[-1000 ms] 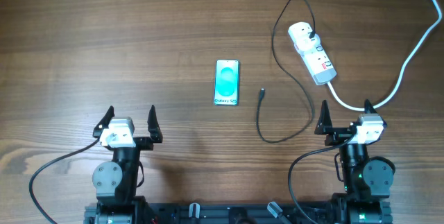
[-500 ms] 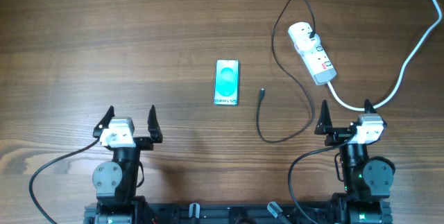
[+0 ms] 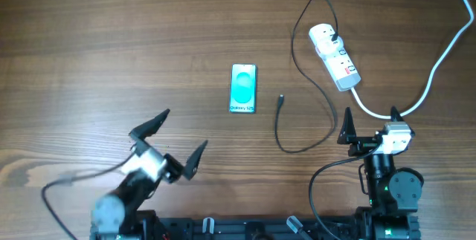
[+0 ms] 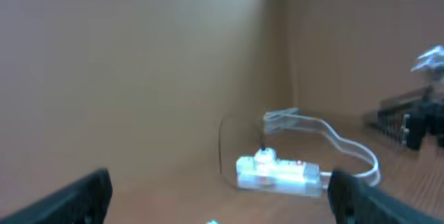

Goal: Plug charger to phone and switch on socket
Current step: 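Move the left gripper over the teal-screen phone and lower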

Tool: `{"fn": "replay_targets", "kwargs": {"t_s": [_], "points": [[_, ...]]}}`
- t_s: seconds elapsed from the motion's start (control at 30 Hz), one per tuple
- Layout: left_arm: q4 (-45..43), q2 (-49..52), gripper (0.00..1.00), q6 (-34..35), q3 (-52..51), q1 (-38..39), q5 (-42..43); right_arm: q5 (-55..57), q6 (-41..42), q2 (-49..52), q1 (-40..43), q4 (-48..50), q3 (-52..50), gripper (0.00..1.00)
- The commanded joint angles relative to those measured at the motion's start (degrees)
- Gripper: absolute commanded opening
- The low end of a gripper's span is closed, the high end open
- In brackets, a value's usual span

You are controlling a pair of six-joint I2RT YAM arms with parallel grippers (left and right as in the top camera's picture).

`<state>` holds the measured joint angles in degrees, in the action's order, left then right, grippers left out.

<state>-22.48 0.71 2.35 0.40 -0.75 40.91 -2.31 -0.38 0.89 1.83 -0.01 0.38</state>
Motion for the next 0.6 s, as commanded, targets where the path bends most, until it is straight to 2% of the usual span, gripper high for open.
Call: {"fn": "replay_targets", "kwargs": {"t_s": [0.0,0.03,0.13,0.2,0.3,0.4,0.57], "points": [[-15.7,-0.5,1.00,9.0,-0.1,-0.1,-0.2,0.4,-1.0,-0.3,0.3,0.2,-0.1,1.00],[-21.0,-0.5,1.00,10.9,-0.1,-0.1,-2.2,0.4,-1.0,-0.3,0.3,0.2,-0.1,1.00],[-27.1,-0.5,1.00,17.6,0.1,-0.1,-7.6,0.4,-1.0,-0.3,0.3,0.2,-0.1,1.00],[-27.5,-0.5,1.00,23.2,1.2,-0.1,-11.0,0.4,-1.0,-0.3,0.3,0.2,-0.1,1.00],[-27.5,0.1,1.00,27.8,4.6,-0.1,-13.5,0.4,-1.0,-0.3,0.3,0.2,-0.1,1.00],[-25.2,1.7,1.00,28.0,10.1,-0.1,-13.6,0.4,-1.0,-0.3,0.3,0.2,-0.1,1.00],[-15.1,10.6,1.00,27.7,25.5,-0.1,-13.5,0.4,-1.0,-0.3,0.3,0.2,-0.1,1.00]]}}
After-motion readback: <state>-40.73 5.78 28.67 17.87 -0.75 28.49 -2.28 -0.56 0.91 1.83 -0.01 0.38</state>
